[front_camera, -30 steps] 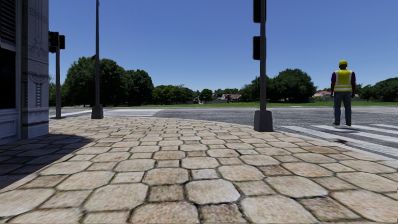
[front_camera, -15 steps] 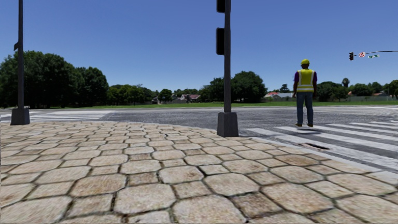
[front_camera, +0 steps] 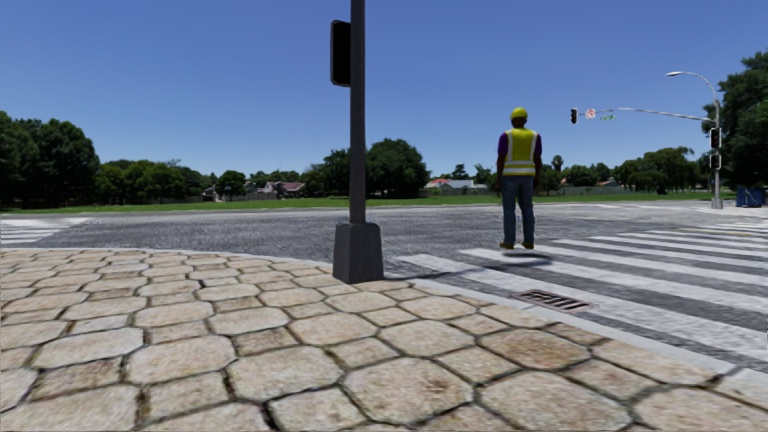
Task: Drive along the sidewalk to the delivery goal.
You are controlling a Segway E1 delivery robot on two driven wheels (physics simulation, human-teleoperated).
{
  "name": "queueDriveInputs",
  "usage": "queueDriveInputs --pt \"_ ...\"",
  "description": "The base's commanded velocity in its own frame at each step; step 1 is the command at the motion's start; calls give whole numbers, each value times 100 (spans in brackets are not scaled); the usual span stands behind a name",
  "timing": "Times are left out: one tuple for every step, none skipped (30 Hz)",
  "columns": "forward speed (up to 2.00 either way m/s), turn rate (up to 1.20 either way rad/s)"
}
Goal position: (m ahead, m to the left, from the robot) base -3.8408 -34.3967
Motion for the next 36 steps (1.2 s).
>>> queueDriveInputs --pt "173 -53" --pt "173 -53" --pt "174 -53" --pt "174 -54" --pt "174 -55" --pt "174 -55" --pt "174 -55" --pt "174 -55" --pt "174 -55" --pt "174 -56" --pt "174 -59" --pt "173 -60" --pt "171 -61" --pt "171 -61" --pt "171 -61" --pt "170 -62" --pt "170 -62" --pt "168 -62" --pt "167 -62" --pt "166 -62" --pt "165 -62" --pt "165 -62" --pt "165 -62" --pt "164 -62" --pt "164 -62" --pt "163 -62" --pt "161 -68" --pt "160 -75" --pt "159 -78" --pt "159 -78" --pt "159 -78" --pt "159 -78" --pt "159 -78" --pt "159 -78" --pt "159 -78" --pt "159 -77"
